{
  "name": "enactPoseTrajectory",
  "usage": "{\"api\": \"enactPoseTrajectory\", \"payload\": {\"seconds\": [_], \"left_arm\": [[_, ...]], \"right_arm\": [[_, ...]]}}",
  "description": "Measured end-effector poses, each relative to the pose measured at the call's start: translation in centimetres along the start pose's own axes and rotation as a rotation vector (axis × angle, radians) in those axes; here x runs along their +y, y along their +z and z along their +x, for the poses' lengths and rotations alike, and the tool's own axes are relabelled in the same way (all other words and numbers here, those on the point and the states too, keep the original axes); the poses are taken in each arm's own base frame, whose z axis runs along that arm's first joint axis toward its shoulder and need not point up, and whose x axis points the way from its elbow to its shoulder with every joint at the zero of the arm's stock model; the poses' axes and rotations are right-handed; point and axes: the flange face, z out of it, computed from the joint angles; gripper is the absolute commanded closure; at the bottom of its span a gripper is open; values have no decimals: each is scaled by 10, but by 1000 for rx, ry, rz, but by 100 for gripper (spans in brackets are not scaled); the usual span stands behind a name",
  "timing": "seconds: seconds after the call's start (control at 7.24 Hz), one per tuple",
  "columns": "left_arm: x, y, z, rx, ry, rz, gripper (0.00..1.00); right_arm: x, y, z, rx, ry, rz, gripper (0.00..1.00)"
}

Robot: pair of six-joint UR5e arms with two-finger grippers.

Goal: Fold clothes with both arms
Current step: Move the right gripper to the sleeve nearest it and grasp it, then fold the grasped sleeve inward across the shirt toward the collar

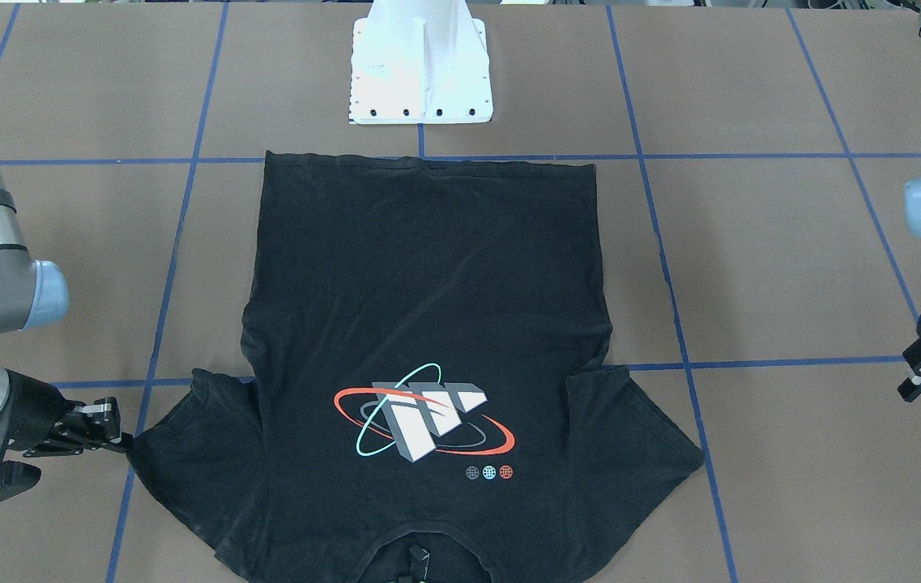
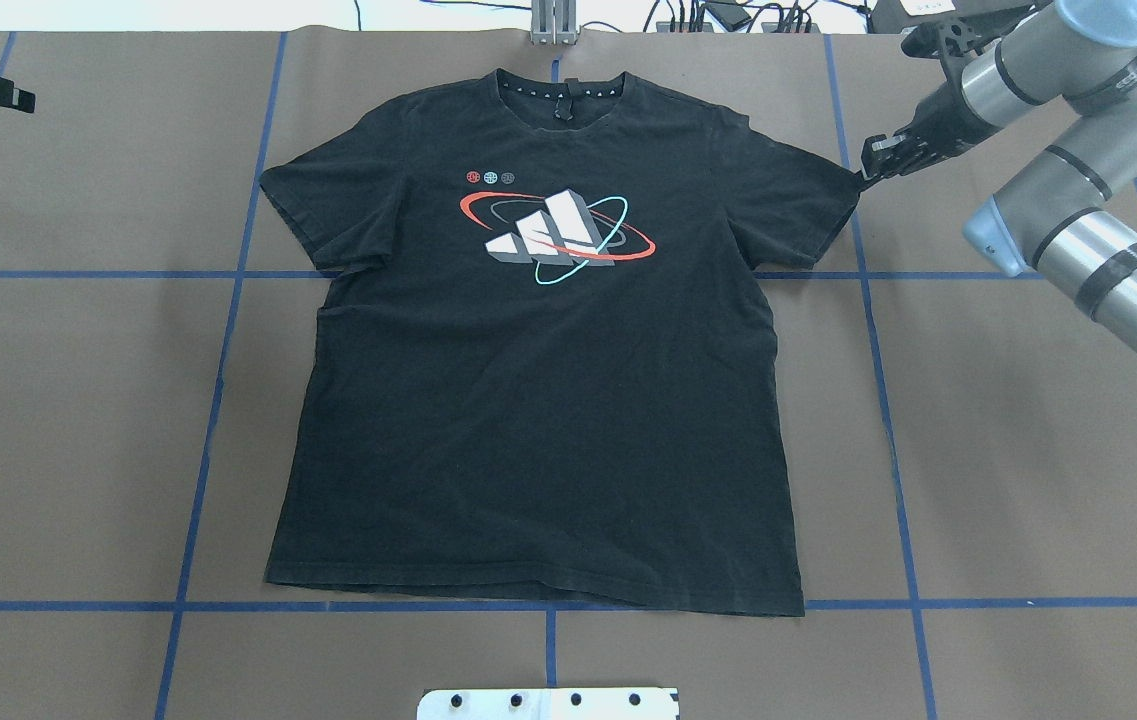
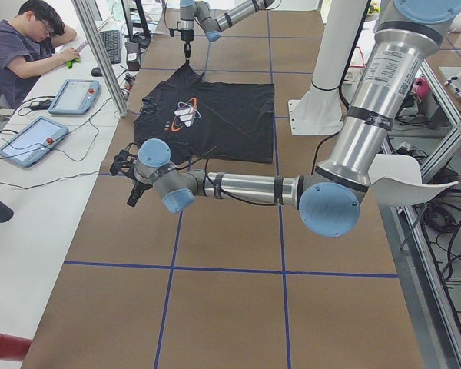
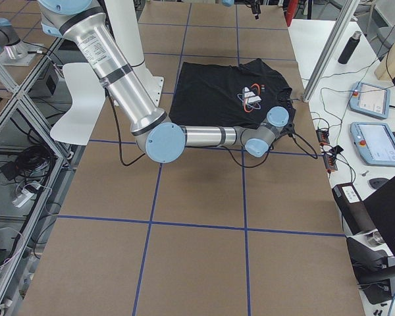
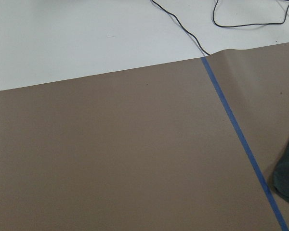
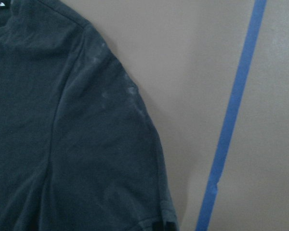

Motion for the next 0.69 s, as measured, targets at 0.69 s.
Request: {"api": "enactPoseTrajectory", "payload": {"seconds": [0.69], "left_arm": [[6,0,-4,-3,0,-5,0]], "right_arm": [[-91,42,-198,-8,128,-26,100]]}}
